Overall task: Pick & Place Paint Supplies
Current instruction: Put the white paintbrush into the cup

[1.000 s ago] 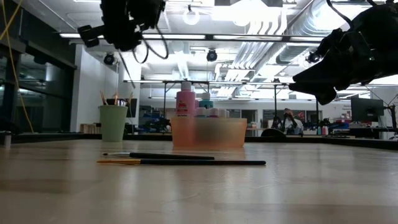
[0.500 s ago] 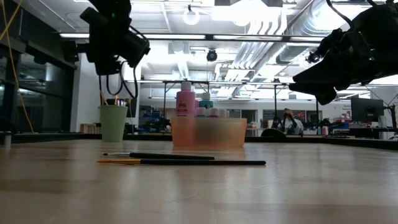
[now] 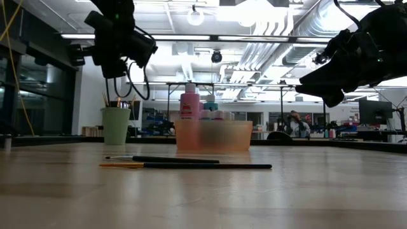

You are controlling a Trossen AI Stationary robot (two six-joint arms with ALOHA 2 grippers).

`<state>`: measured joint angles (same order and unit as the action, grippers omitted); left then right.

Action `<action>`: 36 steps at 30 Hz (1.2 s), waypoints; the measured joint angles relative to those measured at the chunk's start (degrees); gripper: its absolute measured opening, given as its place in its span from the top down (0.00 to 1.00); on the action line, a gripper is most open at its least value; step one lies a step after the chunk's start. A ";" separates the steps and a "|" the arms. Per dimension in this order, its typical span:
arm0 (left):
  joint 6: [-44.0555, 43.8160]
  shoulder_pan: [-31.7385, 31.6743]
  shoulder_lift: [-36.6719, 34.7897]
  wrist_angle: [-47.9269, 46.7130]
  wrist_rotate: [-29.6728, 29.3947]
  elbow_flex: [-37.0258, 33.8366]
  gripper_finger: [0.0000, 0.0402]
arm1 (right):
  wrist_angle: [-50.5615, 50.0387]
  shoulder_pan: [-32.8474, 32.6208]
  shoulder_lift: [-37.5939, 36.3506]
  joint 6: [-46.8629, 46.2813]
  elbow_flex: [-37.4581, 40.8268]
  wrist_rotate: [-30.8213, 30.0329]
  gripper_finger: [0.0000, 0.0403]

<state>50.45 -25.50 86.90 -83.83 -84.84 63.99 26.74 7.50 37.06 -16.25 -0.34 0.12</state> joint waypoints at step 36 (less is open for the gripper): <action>-15.06 17.86 -0.96 0.98 -2.33 13.65 0.63 | -0.02 -0.01 0.00 -0.02 -0.02 0.02 0.60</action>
<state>35.39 -7.64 85.94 -82.85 -87.17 77.63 26.72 7.49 37.06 -16.27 -0.36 0.14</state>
